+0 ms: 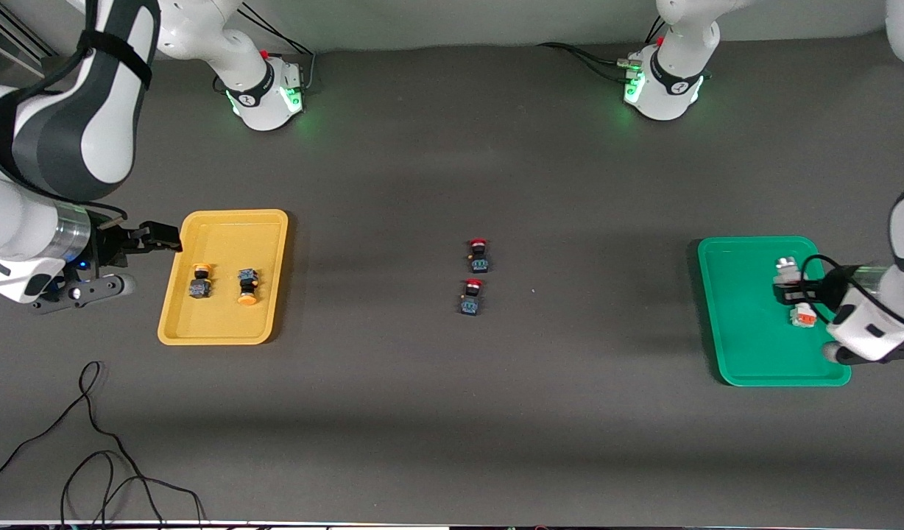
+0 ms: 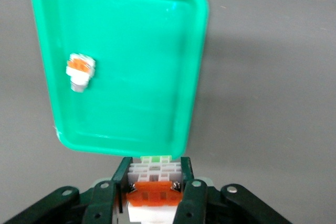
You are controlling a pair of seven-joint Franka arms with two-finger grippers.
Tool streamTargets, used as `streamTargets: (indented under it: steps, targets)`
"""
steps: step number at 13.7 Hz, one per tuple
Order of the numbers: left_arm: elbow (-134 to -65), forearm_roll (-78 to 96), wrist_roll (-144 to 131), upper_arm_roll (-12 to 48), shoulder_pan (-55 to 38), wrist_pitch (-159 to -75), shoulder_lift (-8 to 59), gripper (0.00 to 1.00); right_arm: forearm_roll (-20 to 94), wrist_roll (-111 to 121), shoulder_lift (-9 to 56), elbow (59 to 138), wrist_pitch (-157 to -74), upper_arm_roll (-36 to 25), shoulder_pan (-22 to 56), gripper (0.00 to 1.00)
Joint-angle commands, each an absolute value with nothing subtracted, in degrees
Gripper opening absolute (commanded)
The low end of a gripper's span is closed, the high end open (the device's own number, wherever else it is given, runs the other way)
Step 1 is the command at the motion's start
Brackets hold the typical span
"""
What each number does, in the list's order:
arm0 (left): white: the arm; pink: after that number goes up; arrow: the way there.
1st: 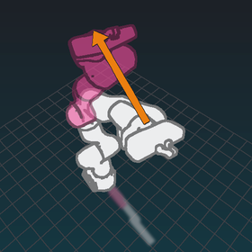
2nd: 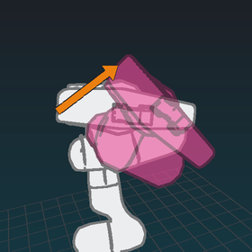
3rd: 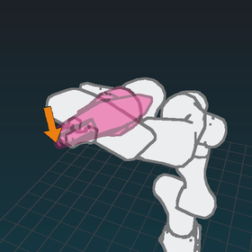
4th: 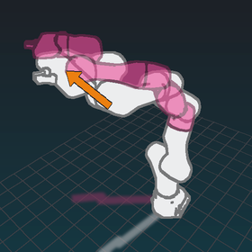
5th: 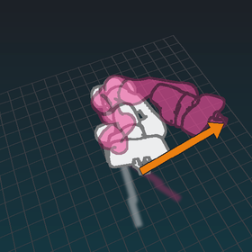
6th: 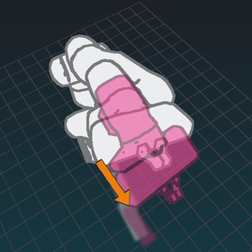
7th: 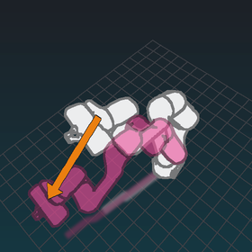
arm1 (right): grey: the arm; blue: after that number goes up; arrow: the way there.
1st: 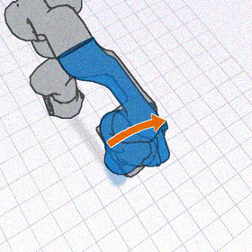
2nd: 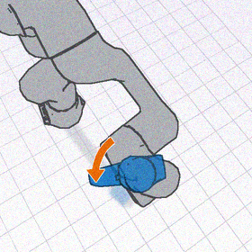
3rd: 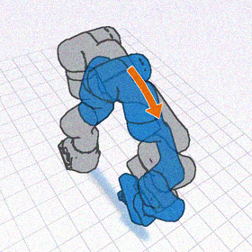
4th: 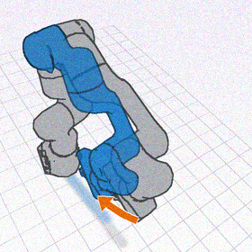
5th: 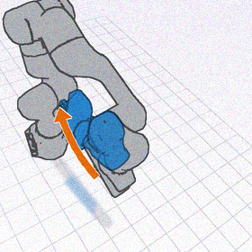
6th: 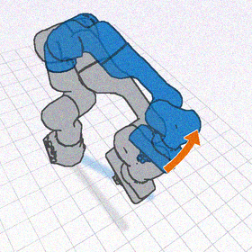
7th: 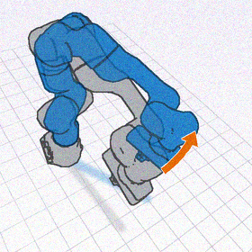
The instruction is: Place green and yellow buttons in trays
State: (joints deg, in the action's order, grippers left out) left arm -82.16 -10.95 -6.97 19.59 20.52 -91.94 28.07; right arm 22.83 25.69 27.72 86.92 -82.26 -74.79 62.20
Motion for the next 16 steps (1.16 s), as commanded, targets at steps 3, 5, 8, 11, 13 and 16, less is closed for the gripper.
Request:
streamTargets:
  steps: [3, 5, 8, 11, 13, 16]
  targets:
    - [-99.37, -16.26, -5.1, 20.21, 25.3, -114.74, 27.51, 0.0, 12.06, 16.63, 14.61, 87.54, -82.7, -58.93, 53.2, 1.0]
    - [-104.66, -16.26, -4.39, 20.13, 27.06, -123.01, 28.47, 0.0, 8.81, 14.42, 11.44, 88.06, -82.71, -50.93, 46.88, 1.0]
    - [-106.7, -16.26, -4.39, 20.13, 29.26, -129.71, 32.68, 0.0, 4.67, 12.14, 7.31, 89.2, -82.71, -38.28, 35.99, 1.0]
    - [-106.87, -16.26, -4.48, 20.13, 29.62, -132.19, 35.32, 0.0, 1.42, 9.85, 3.26, 91.66, -83.05, -23.25, 22.46, 1.0]
    - [-106.79, -16.26, -4.48, 20.13, 29.53, -132.28, 35.86, 0.0, 0.79, 9.67, 1.33, 93.24, -83.58, -13.23, 12.44, 1.0]
    - [-106.7, -16.26, -4.48, 20.13, 29.53, -132.01, 35.77, 0.0, 0.62, 9.58, 0.35, 93.52, -84.19, -3.71, 1.44, 1.0]
